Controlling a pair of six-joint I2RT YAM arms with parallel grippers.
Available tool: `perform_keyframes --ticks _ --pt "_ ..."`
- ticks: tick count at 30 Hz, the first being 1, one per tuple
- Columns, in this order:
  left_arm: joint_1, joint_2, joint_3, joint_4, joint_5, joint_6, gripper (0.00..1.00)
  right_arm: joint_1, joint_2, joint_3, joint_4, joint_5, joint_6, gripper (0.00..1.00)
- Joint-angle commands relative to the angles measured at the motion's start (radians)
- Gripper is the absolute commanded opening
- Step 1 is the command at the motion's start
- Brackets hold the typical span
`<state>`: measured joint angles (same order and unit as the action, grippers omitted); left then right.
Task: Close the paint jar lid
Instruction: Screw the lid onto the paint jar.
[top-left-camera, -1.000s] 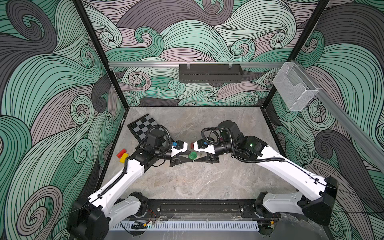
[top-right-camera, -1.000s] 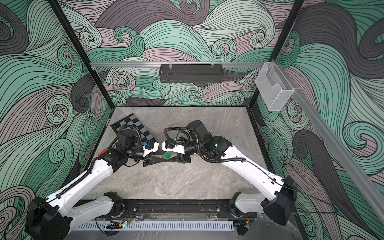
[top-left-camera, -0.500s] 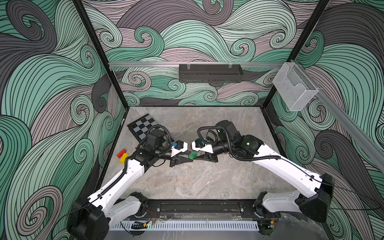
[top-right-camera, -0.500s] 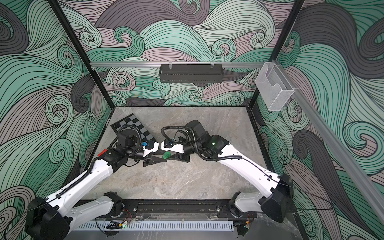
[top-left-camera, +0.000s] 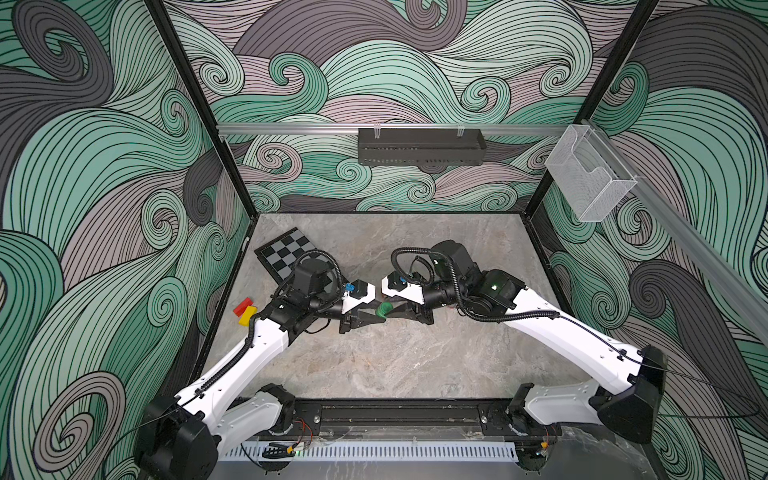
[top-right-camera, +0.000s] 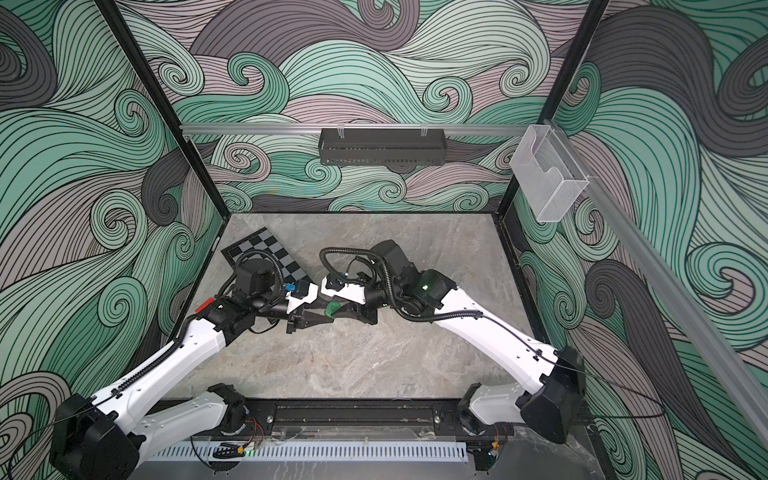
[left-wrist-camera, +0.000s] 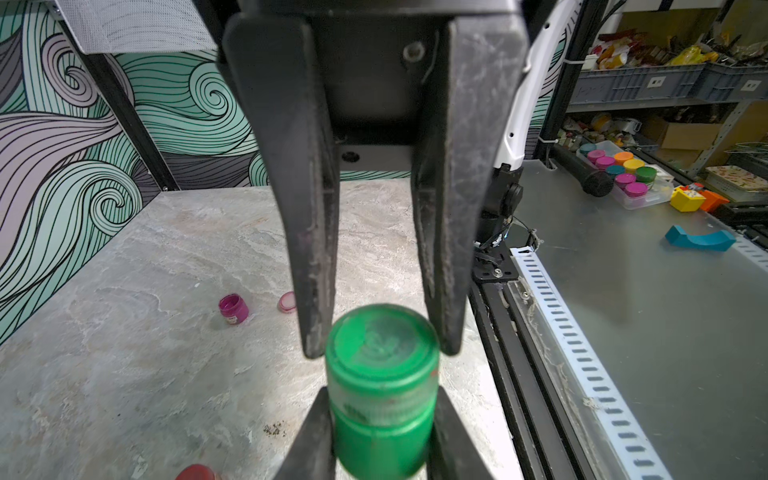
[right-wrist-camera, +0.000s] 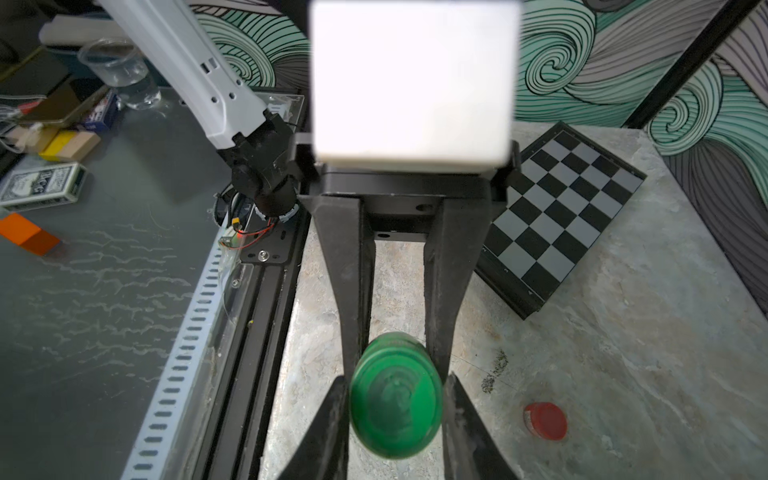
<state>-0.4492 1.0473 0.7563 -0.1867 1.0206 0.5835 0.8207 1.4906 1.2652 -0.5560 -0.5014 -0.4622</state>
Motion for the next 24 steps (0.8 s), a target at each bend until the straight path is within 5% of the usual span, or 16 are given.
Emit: perform_keyframes --ticks 1,12,18,24 --pt "-0.008 -0.034 0.011 0.063 -0.017 0.003 0.21 0.022 0.048 0.023 0.073 0.057 0.180 0.17" --pt "-0.008 -0.063 -0.014 0.118 -0.105 -0.020 0.20 0.132 0.045 -0.030 0.158 0.471 0.721 0.18" --pt "-0.008 -0.074 -0.020 0.127 -0.127 -0.023 0.20 0.229 0.113 0.036 0.065 0.623 0.958 0.18" --pt "-0.008 -0.076 -0.021 0.130 -0.135 -0.027 0.20 0.274 0.157 0.067 0.062 0.646 1.119 0.20"
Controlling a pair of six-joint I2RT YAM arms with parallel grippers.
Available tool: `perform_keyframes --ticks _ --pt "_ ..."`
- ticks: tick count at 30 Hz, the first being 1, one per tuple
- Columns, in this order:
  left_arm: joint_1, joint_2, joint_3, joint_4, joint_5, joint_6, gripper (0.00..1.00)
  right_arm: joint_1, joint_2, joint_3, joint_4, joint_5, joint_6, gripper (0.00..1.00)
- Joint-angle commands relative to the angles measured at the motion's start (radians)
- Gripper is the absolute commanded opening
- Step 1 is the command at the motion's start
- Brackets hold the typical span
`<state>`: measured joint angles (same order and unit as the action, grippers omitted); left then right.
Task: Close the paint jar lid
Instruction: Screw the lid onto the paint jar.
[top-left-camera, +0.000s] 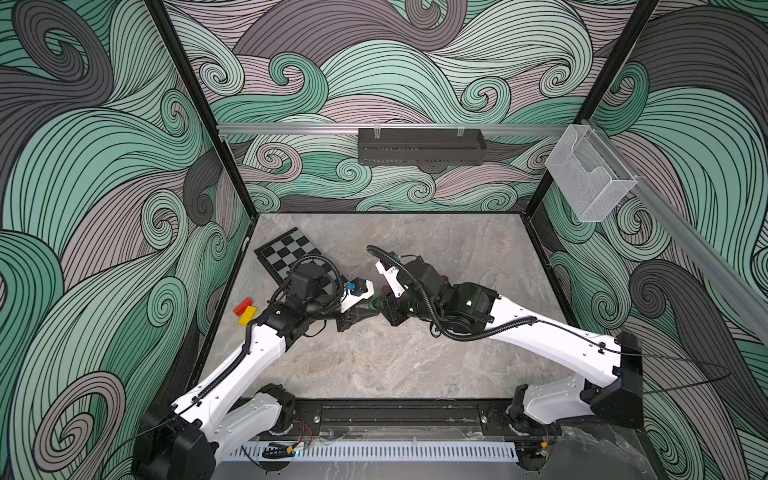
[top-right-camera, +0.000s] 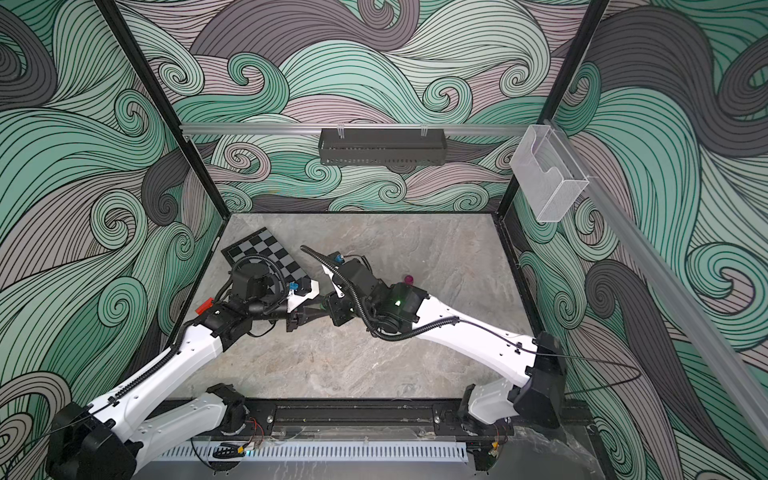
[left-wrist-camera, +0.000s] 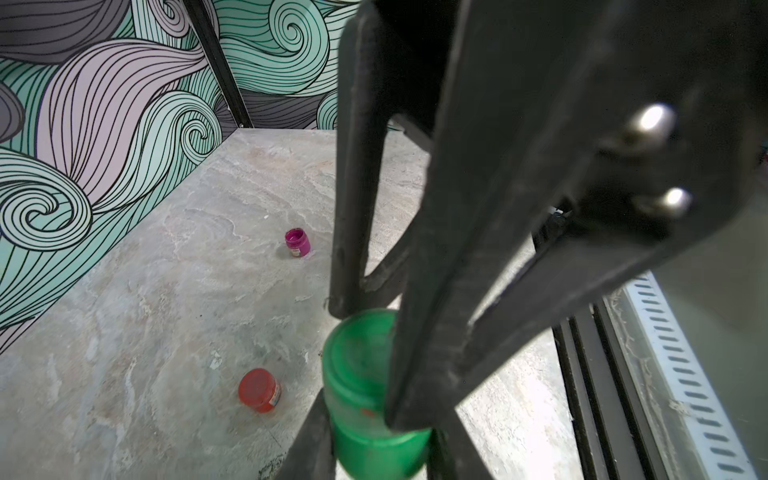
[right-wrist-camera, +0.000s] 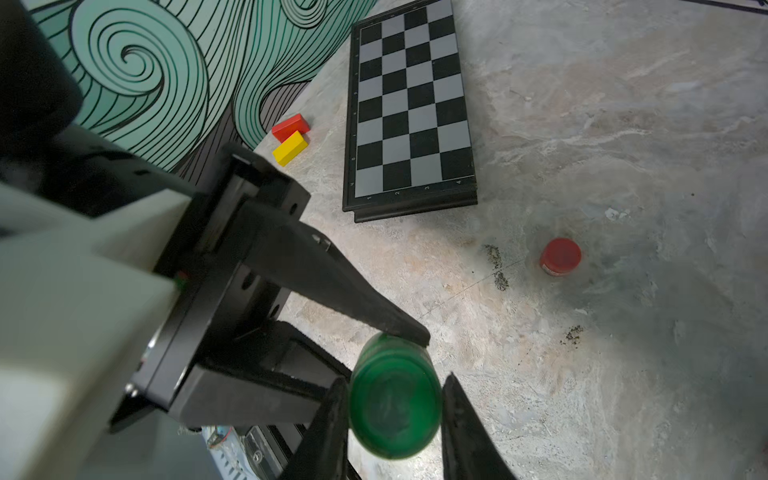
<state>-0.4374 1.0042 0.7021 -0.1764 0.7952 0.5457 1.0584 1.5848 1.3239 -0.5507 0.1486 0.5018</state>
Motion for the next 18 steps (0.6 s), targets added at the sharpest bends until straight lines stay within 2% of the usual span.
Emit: perform_keyframes --ticks 1,7,10,15,18 --pt "-0.020 -0.035 0.033 0.120 0.089 0.011 0.20 0.040 0.061 0.006 0.067 -0.003 0.161 0.20" --pt "-0.020 -0.042 0.033 0.116 0.080 0.013 0.20 0.041 0.057 0.020 0.085 -0.032 0.112 0.20" --pt "-0.020 -0.043 0.035 0.111 0.078 0.014 0.20 0.036 0.033 0.019 0.094 -0.045 0.065 0.27" --pt "-0.020 -0.048 0.039 0.091 0.065 0.023 0.20 -0.004 -0.073 -0.032 0.129 -0.122 -0.082 0.61" --pt "-0.020 -0.046 0.043 0.082 0.065 0.028 0.20 -0.077 -0.147 -0.075 0.147 -0.261 -0.165 0.76"
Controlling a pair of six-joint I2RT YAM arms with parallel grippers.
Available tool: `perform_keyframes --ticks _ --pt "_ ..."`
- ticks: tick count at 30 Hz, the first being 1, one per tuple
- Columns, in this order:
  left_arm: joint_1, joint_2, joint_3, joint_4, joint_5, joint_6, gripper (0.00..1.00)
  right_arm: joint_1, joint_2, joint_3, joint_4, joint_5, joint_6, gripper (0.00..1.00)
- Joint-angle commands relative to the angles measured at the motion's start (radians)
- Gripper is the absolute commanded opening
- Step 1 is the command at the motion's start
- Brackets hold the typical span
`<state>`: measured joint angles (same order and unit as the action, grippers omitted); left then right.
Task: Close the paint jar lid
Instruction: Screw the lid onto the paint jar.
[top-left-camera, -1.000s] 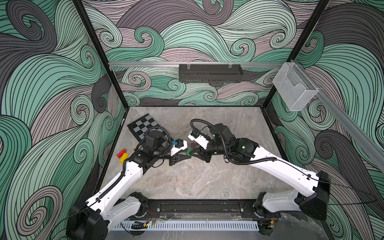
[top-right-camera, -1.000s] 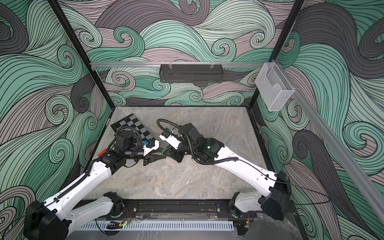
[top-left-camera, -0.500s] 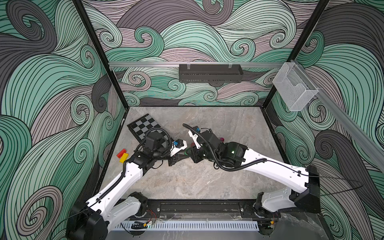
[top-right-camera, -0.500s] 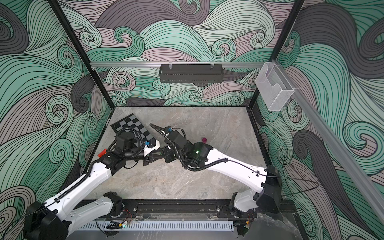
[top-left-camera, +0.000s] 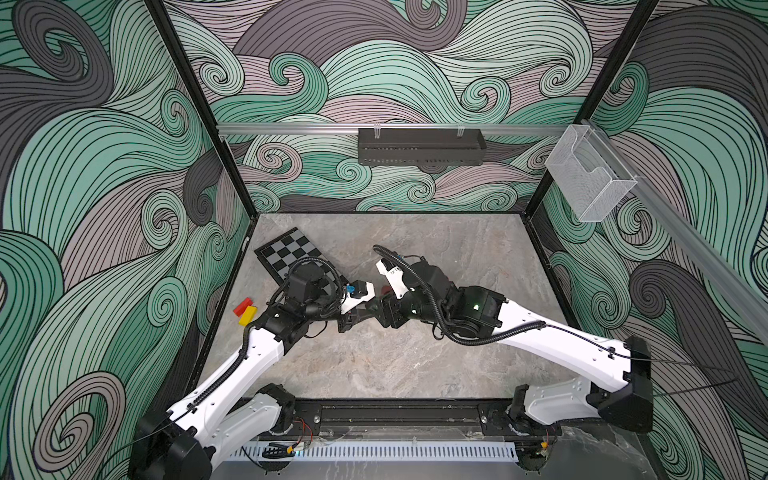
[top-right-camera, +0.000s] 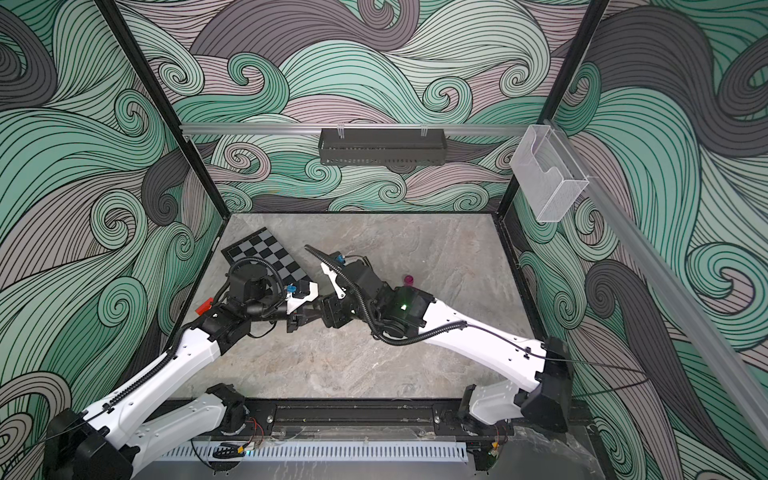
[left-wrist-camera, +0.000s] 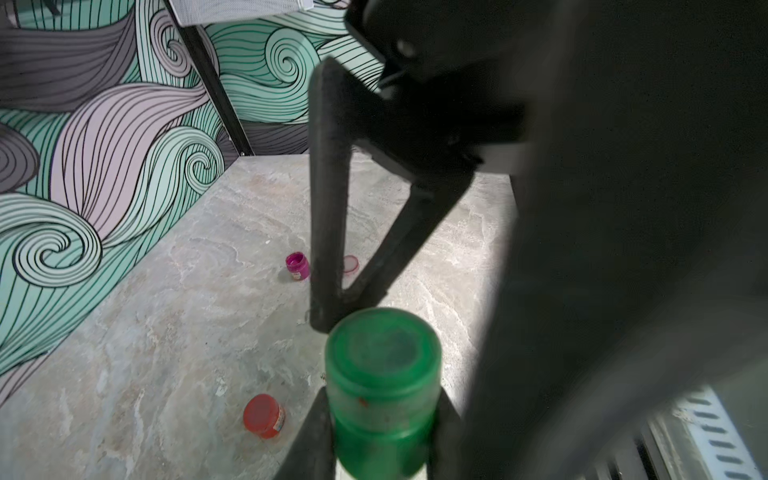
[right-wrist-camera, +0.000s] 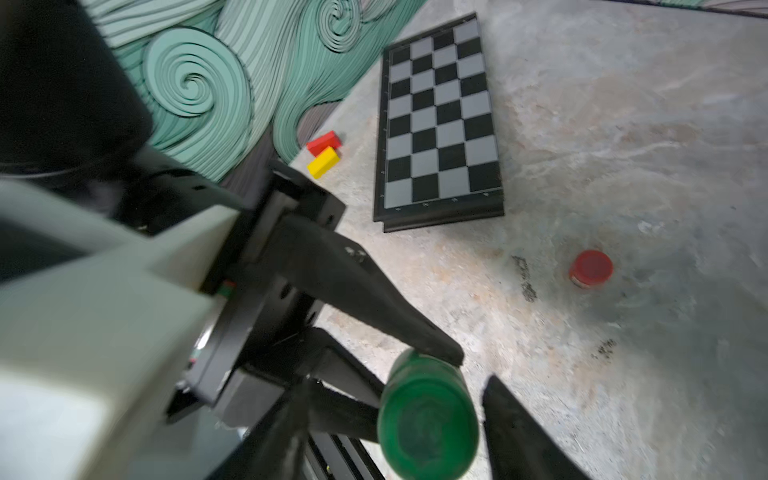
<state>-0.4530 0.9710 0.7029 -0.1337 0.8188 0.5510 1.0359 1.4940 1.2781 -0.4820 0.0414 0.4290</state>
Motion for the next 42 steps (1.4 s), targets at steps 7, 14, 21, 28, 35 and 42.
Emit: perform_keyframes --ticks 7,14,21,28,35,42 --pt "-0.004 -0.001 0.055 0.002 0.095 0.036 0.21 -0.203 -0.206 -0.137 0.097 -0.396 -0.407 0.82" --pt "-0.004 0.030 0.088 -0.088 0.201 0.084 0.21 -0.249 -0.189 -0.122 0.111 -0.583 -0.592 0.87" --pt "-0.004 0.044 0.090 -0.090 0.224 0.092 0.21 -0.235 -0.130 -0.081 0.065 -0.590 -0.711 0.75" --pt "-0.004 0.045 0.090 -0.096 0.225 0.100 0.21 -0.197 -0.082 -0.067 0.052 -0.555 -0.785 0.66" --pt "-0.004 0.045 0.092 -0.096 0.221 0.100 0.21 -0.181 -0.043 -0.053 0.024 -0.521 -0.805 0.60" --pt "-0.004 0.045 0.094 -0.097 0.219 0.101 0.21 -0.173 -0.025 -0.048 0.019 -0.505 -0.811 0.48"
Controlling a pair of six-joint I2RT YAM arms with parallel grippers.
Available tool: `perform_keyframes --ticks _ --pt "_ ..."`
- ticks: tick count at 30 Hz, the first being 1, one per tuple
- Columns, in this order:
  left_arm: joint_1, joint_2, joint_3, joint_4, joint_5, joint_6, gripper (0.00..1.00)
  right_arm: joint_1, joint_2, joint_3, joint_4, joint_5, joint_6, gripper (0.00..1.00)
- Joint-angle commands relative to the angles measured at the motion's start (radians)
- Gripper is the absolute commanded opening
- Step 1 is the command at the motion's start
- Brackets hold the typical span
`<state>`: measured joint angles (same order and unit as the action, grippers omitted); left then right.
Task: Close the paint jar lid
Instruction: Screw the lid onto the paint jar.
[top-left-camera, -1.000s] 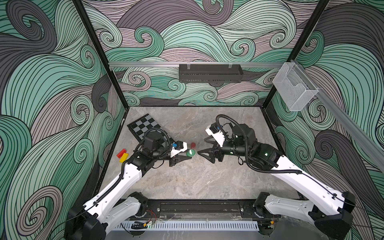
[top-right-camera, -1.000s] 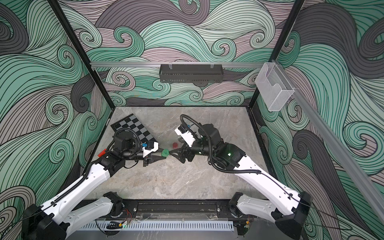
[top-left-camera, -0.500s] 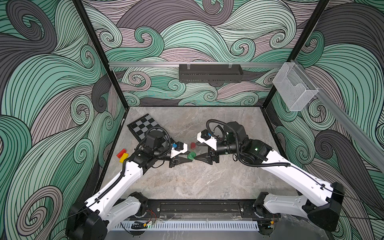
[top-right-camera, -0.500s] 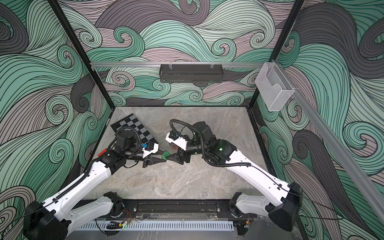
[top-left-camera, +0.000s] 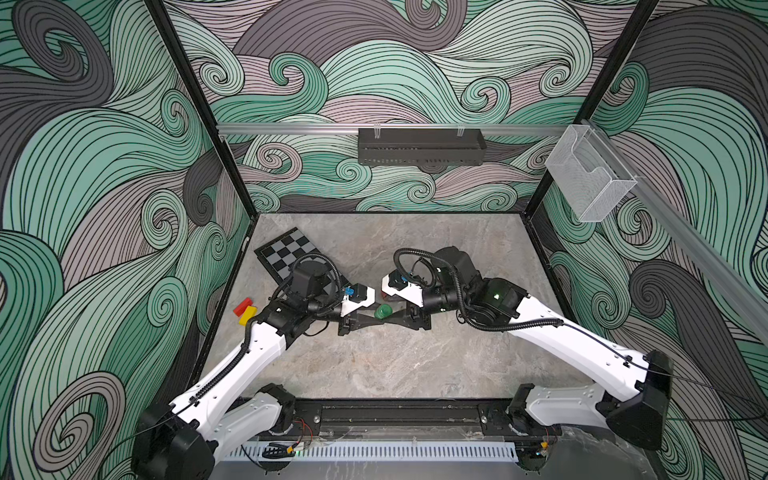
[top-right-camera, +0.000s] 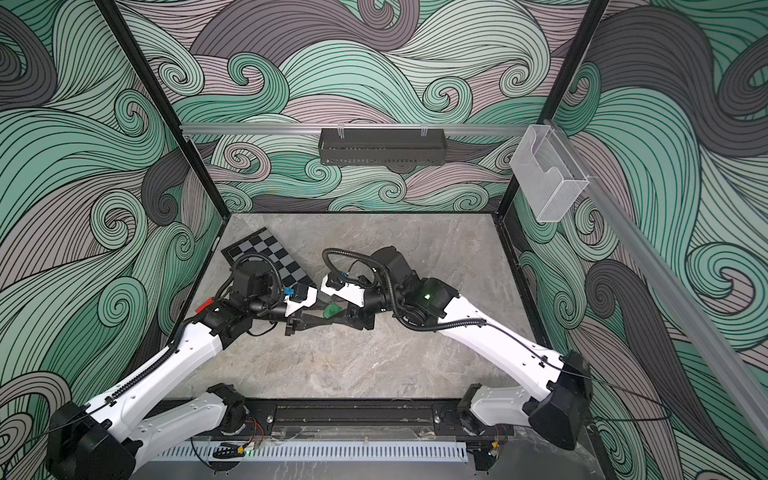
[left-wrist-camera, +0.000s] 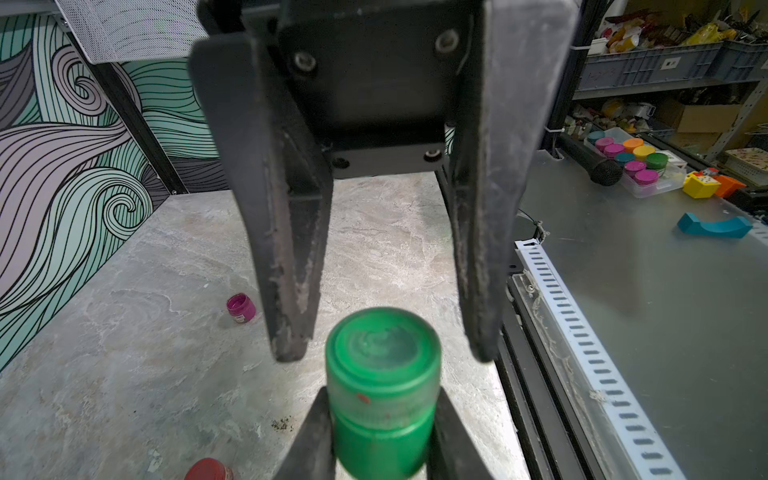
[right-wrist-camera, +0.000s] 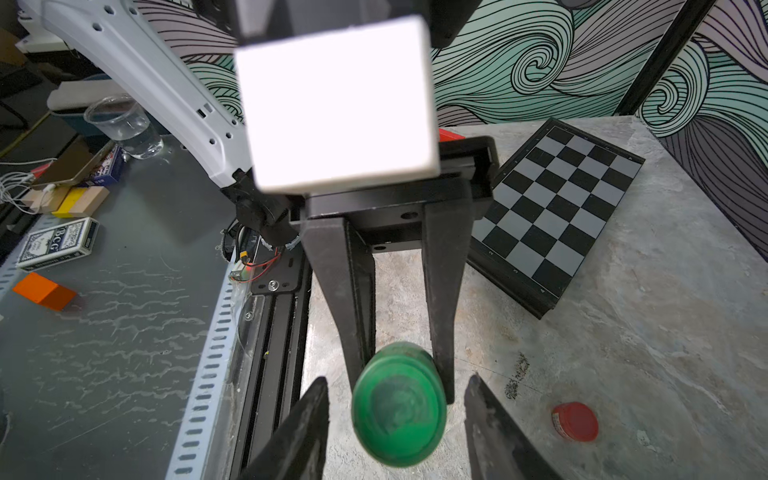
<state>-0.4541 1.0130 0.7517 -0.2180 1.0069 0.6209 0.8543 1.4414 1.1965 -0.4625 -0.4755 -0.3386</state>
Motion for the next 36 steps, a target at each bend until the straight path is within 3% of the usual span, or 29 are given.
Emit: perform_keyframes --ticks 1,5,10,16,26,31,36 --pt "-0.004 0.002 0.046 -0.012 0.030 0.031 0.21 0.010 0.029 0.034 -0.002 0.019 -0.047 0.44" --pt "-0.004 0.001 0.045 -0.012 0.024 0.031 0.21 0.020 0.034 0.033 -0.004 0.040 -0.053 0.31" --pt "-0.003 -0.001 0.045 -0.008 0.015 0.029 0.21 0.038 0.038 0.026 0.008 0.101 -0.007 0.24" --pt "-0.003 -0.011 0.038 0.018 -0.037 0.006 0.21 0.081 0.032 -0.001 0.099 0.263 0.240 0.14" --pt "-0.003 -0.052 0.018 0.081 -0.112 -0.036 0.21 0.220 0.108 0.012 0.108 0.652 0.767 0.14" --pt "-0.003 -0.066 0.009 0.094 -0.132 -0.043 0.21 0.291 0.146 0.026 0.113 0.761 0.834 0.16" --pt "-0.003 -0.073 0.005 0.101 -0.148 -0.049 0.21 0.301 0.171 0.043 0.156 0.724 0.834 0.17"
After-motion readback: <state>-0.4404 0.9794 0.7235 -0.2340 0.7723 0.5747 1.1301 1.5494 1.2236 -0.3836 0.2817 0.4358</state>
